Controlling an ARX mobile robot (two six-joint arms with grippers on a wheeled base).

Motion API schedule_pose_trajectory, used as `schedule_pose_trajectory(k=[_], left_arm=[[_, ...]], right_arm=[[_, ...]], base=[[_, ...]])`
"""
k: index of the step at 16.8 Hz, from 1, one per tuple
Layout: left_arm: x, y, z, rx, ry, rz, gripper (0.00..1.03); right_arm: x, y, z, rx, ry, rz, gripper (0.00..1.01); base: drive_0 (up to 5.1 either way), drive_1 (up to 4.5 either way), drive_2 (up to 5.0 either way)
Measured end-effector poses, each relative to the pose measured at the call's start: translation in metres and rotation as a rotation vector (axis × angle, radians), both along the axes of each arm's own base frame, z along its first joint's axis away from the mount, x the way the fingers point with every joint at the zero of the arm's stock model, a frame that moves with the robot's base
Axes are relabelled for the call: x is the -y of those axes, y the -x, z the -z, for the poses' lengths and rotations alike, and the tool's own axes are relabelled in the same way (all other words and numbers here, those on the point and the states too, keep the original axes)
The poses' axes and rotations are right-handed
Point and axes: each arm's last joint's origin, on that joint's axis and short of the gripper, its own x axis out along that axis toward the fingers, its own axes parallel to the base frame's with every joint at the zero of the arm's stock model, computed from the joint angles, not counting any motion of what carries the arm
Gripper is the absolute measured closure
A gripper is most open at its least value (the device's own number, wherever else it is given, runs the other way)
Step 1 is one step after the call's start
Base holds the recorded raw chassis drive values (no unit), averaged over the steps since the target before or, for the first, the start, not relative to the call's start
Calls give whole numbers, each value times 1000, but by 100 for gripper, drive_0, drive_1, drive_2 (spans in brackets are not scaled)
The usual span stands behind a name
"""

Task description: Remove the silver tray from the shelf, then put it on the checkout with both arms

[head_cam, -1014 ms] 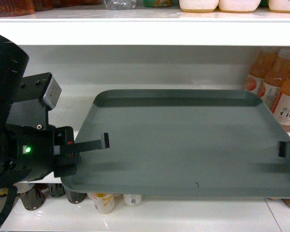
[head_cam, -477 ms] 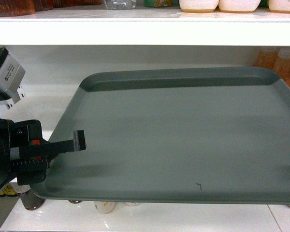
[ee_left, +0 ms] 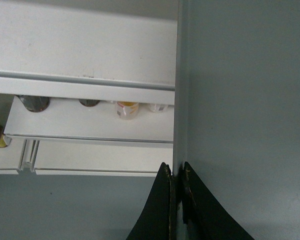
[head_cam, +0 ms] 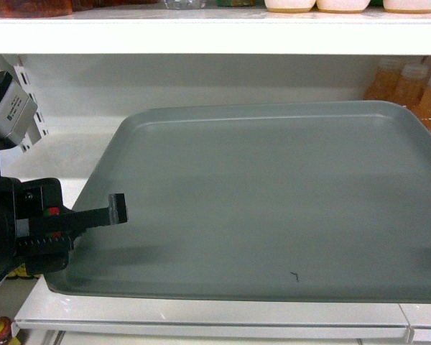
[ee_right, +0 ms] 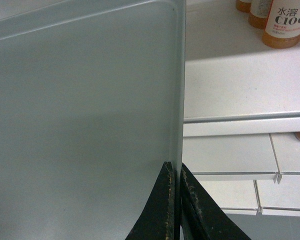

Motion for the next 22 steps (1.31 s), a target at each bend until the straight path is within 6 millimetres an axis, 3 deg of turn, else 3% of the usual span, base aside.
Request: schedule_pose_trajectory(k=[22], left_arm=[[-1, 0, 0, 1, -5, -5, 100]], right_arm=[[0, 0, 1, -7, -6, 0, 98]], base=[[0, 0, 0]])
